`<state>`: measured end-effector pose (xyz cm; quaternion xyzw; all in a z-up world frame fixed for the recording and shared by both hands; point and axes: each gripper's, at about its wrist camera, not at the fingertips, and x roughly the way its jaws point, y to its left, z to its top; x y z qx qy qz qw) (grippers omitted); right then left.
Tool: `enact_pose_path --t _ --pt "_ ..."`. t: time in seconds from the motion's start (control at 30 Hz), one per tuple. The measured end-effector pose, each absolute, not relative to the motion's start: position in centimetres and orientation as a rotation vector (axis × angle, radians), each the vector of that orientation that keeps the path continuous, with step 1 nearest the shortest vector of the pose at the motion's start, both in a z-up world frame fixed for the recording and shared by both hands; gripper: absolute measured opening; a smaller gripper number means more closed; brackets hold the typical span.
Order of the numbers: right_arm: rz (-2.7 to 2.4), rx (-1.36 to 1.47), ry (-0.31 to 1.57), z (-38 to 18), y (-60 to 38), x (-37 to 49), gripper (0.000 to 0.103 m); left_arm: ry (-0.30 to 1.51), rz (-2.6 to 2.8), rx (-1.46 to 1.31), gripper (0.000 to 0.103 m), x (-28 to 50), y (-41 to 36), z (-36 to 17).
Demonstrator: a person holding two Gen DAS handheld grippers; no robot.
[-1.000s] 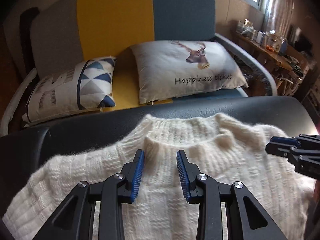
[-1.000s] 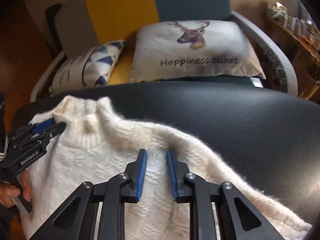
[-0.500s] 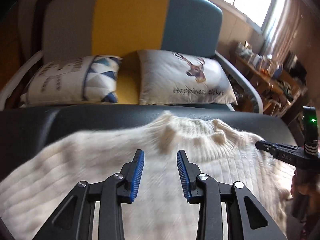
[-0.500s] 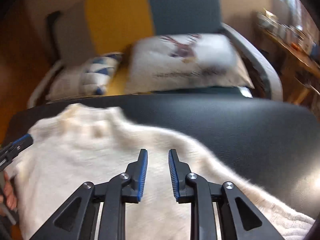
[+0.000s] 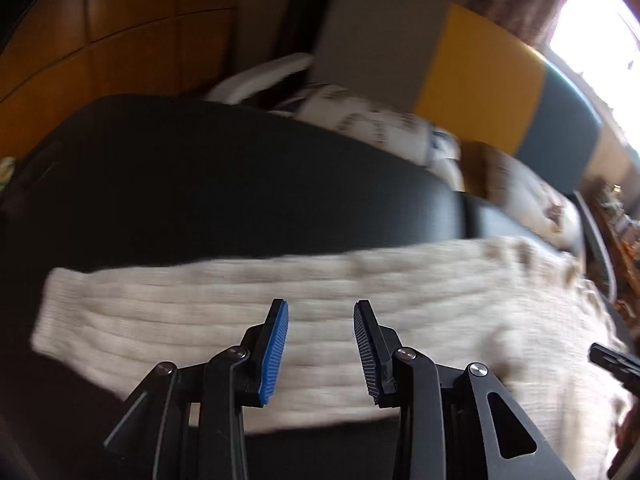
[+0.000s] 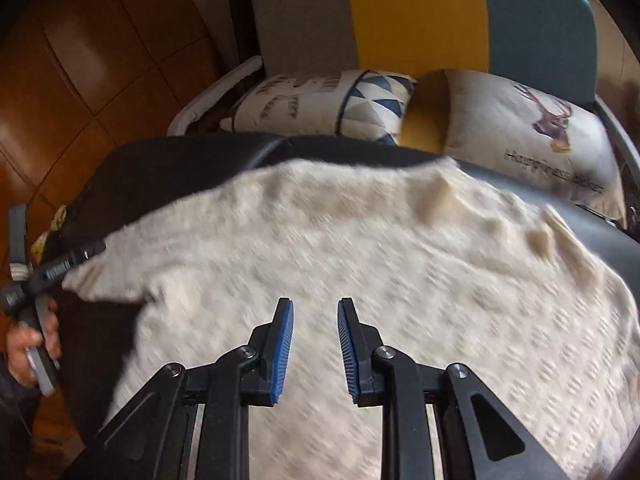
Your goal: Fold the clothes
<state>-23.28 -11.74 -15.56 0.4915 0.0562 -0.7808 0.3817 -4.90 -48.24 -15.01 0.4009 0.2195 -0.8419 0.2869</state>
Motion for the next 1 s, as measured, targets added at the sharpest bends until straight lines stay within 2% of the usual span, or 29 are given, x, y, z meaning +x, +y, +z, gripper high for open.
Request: enact_pose_path --t 0.27,0.63,0.73,0.83,1.0 --pt "-2.025 1.350 0.206 -17.2 -20.0 -27.6 0.022 0.582 -2.134 1.068 0.035 -0.5 -54.4 -17.5" --pt "-2.071 1.321 -0.034 -15.1 -14.8 -25.6 0.022 0.583 -2.173 1.035 0.036 2.3 -54.6 -18.2" --pt "-2.081 1.312 -0.100 -14.5 -13.4 -25.1 0.028 0.589 -2.175 1.025 0.036 1.7 -53.6 -16.6" --pt "-2.095 1.304 -0.285 -13.4 -6.0 -22.6 0.028 0.595 -2.264 0.991 0.036 1.0 -50.6 -14.5" --pt "-2.278 1.318 -0.556 -12.0 12.2 -17.4 0.028 0.620 -2.487 1.055 0.036 -1.5 -41.4 -12.7"
